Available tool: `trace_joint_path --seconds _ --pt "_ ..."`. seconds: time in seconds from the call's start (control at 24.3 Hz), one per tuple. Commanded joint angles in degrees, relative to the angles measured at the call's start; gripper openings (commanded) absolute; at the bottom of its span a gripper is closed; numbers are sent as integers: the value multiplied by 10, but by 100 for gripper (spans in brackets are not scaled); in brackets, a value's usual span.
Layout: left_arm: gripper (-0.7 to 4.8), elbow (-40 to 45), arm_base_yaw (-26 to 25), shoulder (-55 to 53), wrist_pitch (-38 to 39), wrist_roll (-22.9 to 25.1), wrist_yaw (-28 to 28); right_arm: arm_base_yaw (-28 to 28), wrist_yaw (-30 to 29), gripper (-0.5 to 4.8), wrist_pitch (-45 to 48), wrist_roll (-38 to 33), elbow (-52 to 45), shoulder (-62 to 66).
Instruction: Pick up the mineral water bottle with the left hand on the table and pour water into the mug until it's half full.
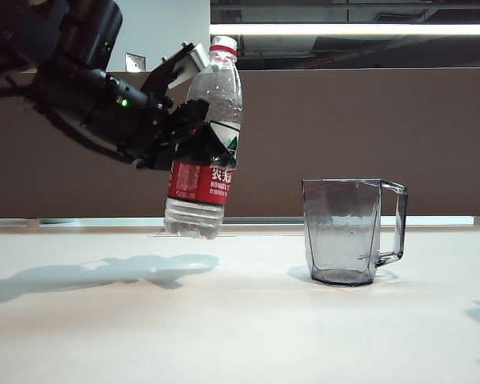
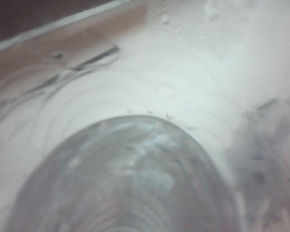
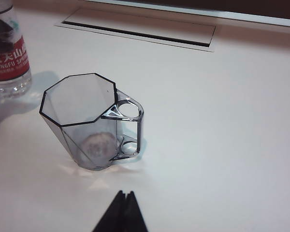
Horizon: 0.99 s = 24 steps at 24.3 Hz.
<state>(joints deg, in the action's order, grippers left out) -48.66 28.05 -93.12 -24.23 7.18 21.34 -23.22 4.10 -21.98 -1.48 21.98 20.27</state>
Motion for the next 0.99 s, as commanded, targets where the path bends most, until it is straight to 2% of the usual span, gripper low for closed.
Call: trace_joint_path --seconds 0.04,0.33,0.37,0.45,0.62,0.74,0.99 --pt "237 -34 0 6 20 45 -12 0 1 -5 10 0 4 -1" --pt "237 -46 1 6 33 79 -14 0 1 -5 10 0 4 -1" --pt "237 -46 5 6 38 88 -23 0 1 -5 10 0 4 -1" --pt "237 -46 23 6 53 128 -78 0 1 -5 11 0 4 -1" --pt "236 -46 60 6 56 168 -142 0 1 -5 12 0 4 -1" --pt "236 -47 85 6 49 189 -178 0 0 -5 12 0 4 -1" --pt "236 -60 100 6 49 197 -208 0 0 -5 12 0 4 -1"
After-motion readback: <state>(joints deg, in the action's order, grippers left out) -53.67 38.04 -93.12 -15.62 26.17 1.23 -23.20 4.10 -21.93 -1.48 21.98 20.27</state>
